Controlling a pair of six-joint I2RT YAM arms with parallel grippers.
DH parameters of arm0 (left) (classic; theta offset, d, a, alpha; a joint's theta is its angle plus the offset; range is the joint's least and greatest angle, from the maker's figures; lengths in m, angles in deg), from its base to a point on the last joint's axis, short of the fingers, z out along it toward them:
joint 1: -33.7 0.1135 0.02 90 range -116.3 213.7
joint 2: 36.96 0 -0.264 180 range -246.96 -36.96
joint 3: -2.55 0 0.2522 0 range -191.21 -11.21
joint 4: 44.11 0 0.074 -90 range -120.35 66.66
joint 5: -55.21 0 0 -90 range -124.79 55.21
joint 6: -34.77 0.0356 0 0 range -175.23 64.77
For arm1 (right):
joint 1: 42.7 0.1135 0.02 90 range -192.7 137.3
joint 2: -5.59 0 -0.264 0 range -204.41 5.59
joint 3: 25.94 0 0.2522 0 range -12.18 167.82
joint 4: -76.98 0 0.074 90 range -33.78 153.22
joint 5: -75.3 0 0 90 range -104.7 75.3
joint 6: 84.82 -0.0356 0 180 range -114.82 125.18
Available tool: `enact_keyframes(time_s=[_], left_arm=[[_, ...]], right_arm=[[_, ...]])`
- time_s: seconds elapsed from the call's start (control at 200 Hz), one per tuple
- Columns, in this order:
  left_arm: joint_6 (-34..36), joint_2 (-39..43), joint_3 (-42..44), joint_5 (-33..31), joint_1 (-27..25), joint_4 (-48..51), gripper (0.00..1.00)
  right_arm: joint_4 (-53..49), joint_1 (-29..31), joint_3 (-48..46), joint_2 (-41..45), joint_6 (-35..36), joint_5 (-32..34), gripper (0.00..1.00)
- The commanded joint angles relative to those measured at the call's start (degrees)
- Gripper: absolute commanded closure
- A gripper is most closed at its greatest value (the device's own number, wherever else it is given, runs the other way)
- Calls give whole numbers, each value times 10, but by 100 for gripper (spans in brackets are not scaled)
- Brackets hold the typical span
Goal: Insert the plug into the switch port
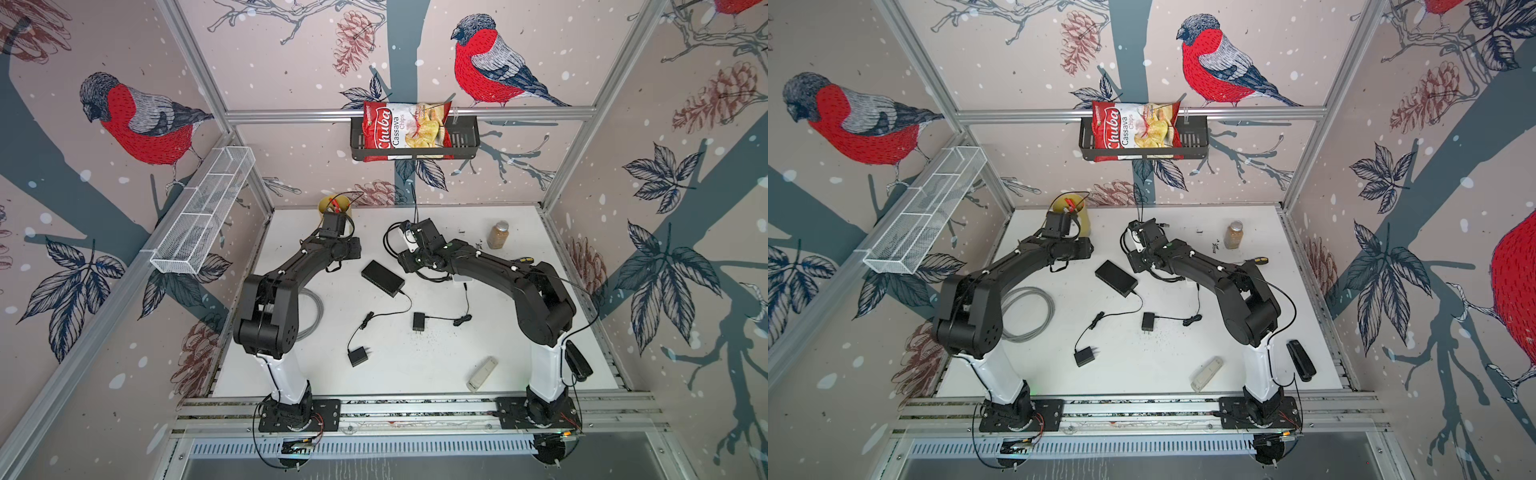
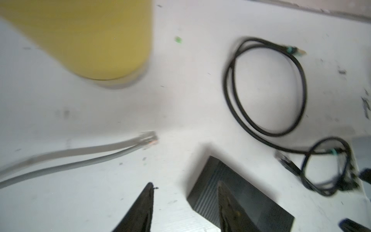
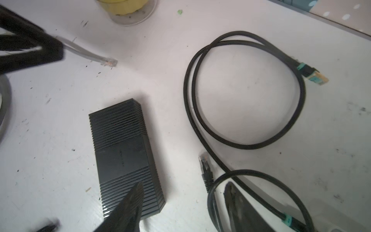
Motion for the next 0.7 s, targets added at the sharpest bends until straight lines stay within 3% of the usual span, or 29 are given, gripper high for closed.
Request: enact_keyframes(time_s=[0.0,0.085,0.315,0.535,0.695], left_arm=[[-83,42,54,-144,29,27,51],[-56,41,66,-146,56,17,51],[178,-79,-30,-138,53,-12,53],[401,-138,-104,-43,51,31,53],[459,-173,-113,16,51,81,56]], right_arm=[[18,-1,14,-8,-43,49,34],[14,-2,24,-18,-50,50,34],[34,-4,-2,-12,-45,23,33],[40,-23,-46,23,-53,-8,33],[28,-27,-50,28,-51,-7,33]])
